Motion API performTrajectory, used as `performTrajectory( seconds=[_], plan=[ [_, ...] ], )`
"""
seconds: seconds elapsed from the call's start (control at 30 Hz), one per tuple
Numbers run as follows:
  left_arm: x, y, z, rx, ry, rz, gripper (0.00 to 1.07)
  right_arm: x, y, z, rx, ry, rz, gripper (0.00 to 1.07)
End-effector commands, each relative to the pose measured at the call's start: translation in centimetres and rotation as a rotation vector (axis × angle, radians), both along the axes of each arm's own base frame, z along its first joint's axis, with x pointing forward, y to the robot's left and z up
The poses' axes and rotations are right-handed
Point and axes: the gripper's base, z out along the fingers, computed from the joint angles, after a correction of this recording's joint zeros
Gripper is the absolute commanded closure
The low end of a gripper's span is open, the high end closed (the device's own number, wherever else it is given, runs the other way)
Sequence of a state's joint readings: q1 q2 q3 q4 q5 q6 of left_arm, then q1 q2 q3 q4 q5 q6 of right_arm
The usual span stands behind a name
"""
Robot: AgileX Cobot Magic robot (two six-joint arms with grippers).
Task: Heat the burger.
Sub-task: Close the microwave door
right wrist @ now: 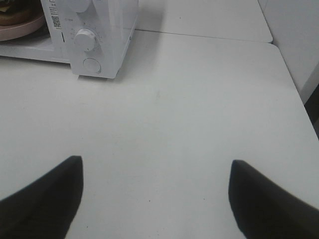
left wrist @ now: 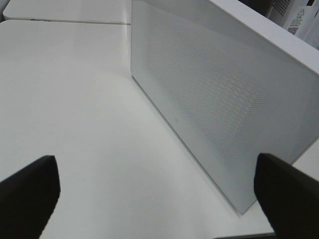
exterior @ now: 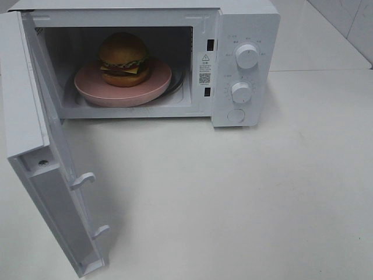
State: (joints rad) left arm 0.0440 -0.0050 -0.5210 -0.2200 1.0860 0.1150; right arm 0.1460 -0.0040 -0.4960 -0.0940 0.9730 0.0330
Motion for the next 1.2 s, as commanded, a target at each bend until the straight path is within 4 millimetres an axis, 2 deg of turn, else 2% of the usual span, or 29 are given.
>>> performTrajectory(
  seconds=[0.03, 0.47, 0.67, 0.7, 0.77, 0.8, 0.83, 0.87, 0.9, 0.93, 0.97, 1.0, 1.03, 1.07, 1.1, 1.13, 1.17, 1.2],
  plan=[
    [0.0, 0.0, 0.0, -0.009, -0.015, 0.006, 0.09, -0.3, -0.1, 0.0, 0.006, -0.035, -0.007, 0.31],
    [0.0, 0.0, 0.2, -0.013, -0.024, 0.009, 0.09, -0.3, -0.1, 0.0, 0.006, -0.035, -0.007, 0.31],
    [0.0, 0.1, 1.5, -0.021, -0.129, 0.025, 0.16, -0.3, -0.1, 0.0, 0.006, -0.035, -0.007, 0.31],
    [0.3, 0.1, 1.7, -0.021, -0.152, 0.031, 0.21, -0.3, -0.1, 0.0, 0.006, -0.035, -0.007, 0.32],
    [0.5, 0.2, 1.8, -0.022, -0.159, 0.034, 0.26, -0.3, -0.1, 0.0, 0.006, -0.035, -0.007, 0.32],
    [1.0, 0.2, 2.1, -0.025, -0.169, 0.041, 0.36, -0.3, -0.1, 0.0, 0.006, -0.035, -0.007, 0.32],
    [1.0, 0.2, 2.1, -0.025, -0.169, 0.041, 0.36, -0.3, -0.1, 0.0, 0.006, -0.035, -0.007, 0.32],
    [1.6, 0.3, 2.3, -0.027, -0.169, 0.047, 0.49, -0.3, -0.1, 0.0, 0.006, -0.035, -0.007, 0.32],
    [2.0, 0.4, 2.5, -0.026, -0.166, 0.051, 0.54, -0.3, -0.1, 0.0, 0.006, -0.035, -0.007, 0.32],
    [2.0, 0.4, 2.5, -0.026, -0.166, 0.051, 0.54, -0.3, -0.1, 0.0, 0.006, -0.035, -0.007, 0.32],
    [2.7, 0.5, 2.7, -0.016, -0.161, 0.063, 0.69, -0.3, -0.1, 0.0, 0.006, -0.035, -0.007, 0.32],
    [3.2, 0.6, 2.7, -0.010, -0.153, 0.069, 0.76, -0.3, -0.1, 0.0, 0.006, -0.035, -0.007, 0.32],
    [3.2, 0.6, 2.7, -0.010, -0.153, 0.069, 0.76, -0.3, -0.1, 0.0, 0.006, -0.035, -0.007, 0.32],
    [4.1, 0.8, 2.9, 0.002, -0.140, 0.080, 0.87, -0.3, -0.1, 0.0, 0.006, -0.035, -0.007, 0.32],
    [4.6, 0.9, 2.9, 0.005, -0.130, 0.084, 0.93, -0.3, -0.1, 0.0, 0.006, -0.035, -0.007, 0.32],
    [4.6, 0.9, 2.9, 0.005, -0.130, 0.084, 0.93, -0.3, -0.1, 0.0, 0.006, -0.035, -0.007, 0.32],
    [5.4, 0.9, 3.0, 0.002, -0.125, 0.089, 1.04, -0.3, -0.1, 0.0, 0.006, -0.035, -0.007, 0.32],
    [5.4, 0.9, 3.0, 0.002, -0.125, 0.089, 1.04, -0.3, -0.1, 0.0, 0.006, -0.035, -0.007, 0.32]
  ],
)
